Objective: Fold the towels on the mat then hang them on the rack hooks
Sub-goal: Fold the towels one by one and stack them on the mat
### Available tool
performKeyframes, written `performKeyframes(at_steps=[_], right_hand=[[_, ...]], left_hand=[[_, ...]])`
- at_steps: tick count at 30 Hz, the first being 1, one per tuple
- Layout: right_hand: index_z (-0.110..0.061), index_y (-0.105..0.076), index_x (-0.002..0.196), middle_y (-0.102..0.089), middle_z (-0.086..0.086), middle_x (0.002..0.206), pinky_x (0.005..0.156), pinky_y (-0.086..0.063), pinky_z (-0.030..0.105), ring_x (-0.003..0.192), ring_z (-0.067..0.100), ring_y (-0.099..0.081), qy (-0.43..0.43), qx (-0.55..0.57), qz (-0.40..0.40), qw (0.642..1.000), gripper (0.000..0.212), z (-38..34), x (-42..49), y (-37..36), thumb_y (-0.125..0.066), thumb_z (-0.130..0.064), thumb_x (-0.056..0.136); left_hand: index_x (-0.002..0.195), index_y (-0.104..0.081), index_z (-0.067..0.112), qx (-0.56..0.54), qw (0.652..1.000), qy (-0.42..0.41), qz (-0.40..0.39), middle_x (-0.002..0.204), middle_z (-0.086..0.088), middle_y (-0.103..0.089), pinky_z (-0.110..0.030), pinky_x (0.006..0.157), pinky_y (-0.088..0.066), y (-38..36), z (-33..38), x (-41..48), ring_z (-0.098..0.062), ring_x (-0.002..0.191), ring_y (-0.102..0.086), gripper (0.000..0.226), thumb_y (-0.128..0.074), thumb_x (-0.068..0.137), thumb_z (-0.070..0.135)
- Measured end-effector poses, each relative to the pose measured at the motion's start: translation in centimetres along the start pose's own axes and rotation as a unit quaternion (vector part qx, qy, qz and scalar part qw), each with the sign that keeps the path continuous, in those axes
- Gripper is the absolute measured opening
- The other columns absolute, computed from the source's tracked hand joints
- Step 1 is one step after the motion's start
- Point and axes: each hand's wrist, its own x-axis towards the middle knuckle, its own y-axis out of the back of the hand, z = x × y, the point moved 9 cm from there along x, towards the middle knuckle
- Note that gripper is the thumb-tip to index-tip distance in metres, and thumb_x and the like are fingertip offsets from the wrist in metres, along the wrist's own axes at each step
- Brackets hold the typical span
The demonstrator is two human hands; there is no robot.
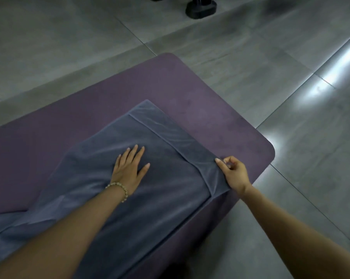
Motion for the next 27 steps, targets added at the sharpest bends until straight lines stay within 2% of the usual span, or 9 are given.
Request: performKeyframes(at_steps=[3,6,7,9,13,16,21,24,27], right_hand=[[-0.015,-0.045,0.068,-0.052,0.004,0.063,0.062,-0.041,0.022,0.056,0.012,-0.045,-0.021,-0.101,-0.008,0.995,0.033,1.8,0.0,1.2,-0.07,-0.029,0.085],[-0.014,-0.053,0.093,-0.062,0.004,0.089,0.077,-0.045,0.035,0.083,0.024,-0.057,0.003,-0.23,-0.026,0.973,0.029,1.8,-0.6,0.1,-0.064,-0.041,0.087],[-0.014,-0.054,0.104,-0.06,0.005,0.099,0.081,-0.045,0.037,0.091,0.026,-0.056,0.044,-0.282,-0.023,0.958,0.034,0.9,-0.8,-0.6,-0.063,-0.042,0.088],[-0.013,-0.053,0.121,-0.054,0.008,0.118,0.091,-0.042,0.042,0.107,0.028,-0.05,0.138,-0.351,-0.027,0.926,0.045,-1.6,-1.5,-2.9,-0.06,-0.044,0.089],[-0.014,-0.042,0.141,-0.034,0.005,0.151,0.112,-0.026,0.038,0.137,0.026,-0.032,0.208,-0.387,-0.117,0.891,0.06,-5.3,-2.8,-11.0,-0.055,-0.045,0.092],[-0.017,-0.035,0.146,-0.023,0.002,0.157,0.117,-0.016,0.034,0.144,0.023,-0.022,0.247,-0.381,-0.191,0.87,0.063,-8.1,-5.1,-18.4,-0.053,-0.046,0.093],[-0.022,-0.028,0.148,-0.015,-0.003,0.159,0.117,-0.011,0.03,0.145,0.017,-0.016,0.31,-0.375,-0.292,0.824,0.064,-11.7,-11.4,-29.5,-0.051,-0.047,0.094],[-0.024,-0.029,0.148,-0.014,-0.005,0.159,0.119,-0.008,0.03,0.146,0.015,-0.011,0.334,-0.37,-0.349,0.794,0.062,-13.7,-15.1,-34.9,-0.048,-0.048,0.095],[-0.025,-0.033,0.147,-0.018,-0.006,0.158,0.119,-0.006,0.03,0.147,0.014,-0.008,0.357,-0.379,-0.391,0.759,0.057,-15.5,-18.2,-39.5,-0.043,-0.049,0.096]], left_hand=[[0.151,0.003,0.028,0.02,0.999,-0.018,-0.019,0.159,0.005,0.009,-0.033,0.117,0.006,-0.9,0.5,-0.9,-0.017,0.147,0.007,0.063,-0.015,0.097,0.055],[0.151,-0.001,0.028,0.013,1.0,-0.016,-0.018,0.16,0.005,0.004,-0.032,0.117,0.004,-0.8,0.0,-1.7,-0.016,0.147,0.005,0.074,-0.009,0.087,0.065],[0.151,-0.003,0.027,0.006,1.0,-0.015,-0.014,0.16,0.005,0.002,-0.032,0.117,0.003,-0.5,-0.2,-2.1,-0.016,0.147,0.003,0.079,-0.006,0.083,0.067],[0.151,-0.005,0.027,-0.009,1.0,-0.006,-0.01,0.16,0.005,-0.001,-0.032,0.117,0.001,0.1,-1.2,-2.8,-0.015,0.147,0.001,0.071,-0.013,0.091,0.063],[0.151,-0.006,0.027,-0.019,1.0,0.019,0.001,0.16,0.006,-0.004,-0.03,0.118,0.0,2.2,-4.9,-5.0,-0.013,0.147,-0.002,0.06,-0.025,0.099,0.051],[0.151,-0.011,0.025,-0.022,0.998,0.046,0.021,0.159,0.005,-0.01,-0.03,0.119,-0.004,4.6,-10.1,-7.4,-0.014,0.146,-0.009,0.06,-0.028,0.099,0.049],[0.149,-0.024,0.022,-0.014,0.989,0.141,0.052,0.154,-0.001,-0.029,-0.037,0.118,-0.017,8.1,-22.7,-13.5,-0.022,0.141,-0.026,0.076,-0.018,0.089,0.069],[0.145,-0.035,0.022,-0.017,0.977,0.204,0.057,0.142,-0.006,-0.045,-0.036,0.113,-0.024,9.1,-29.6,-17.8,-0.027,0.132,-0.037,0.054,-0.036,0.097,0.047],[0.126,-0.054,0.024,-0.025,0.972,0.228,0.046,0.121,-0.003,-0.059,-0.034,0.103,-0.032,9.4,-33.3,-20.2,-0.026,0.117,-0.047,0.038,-0.04,0.097,0.043]])
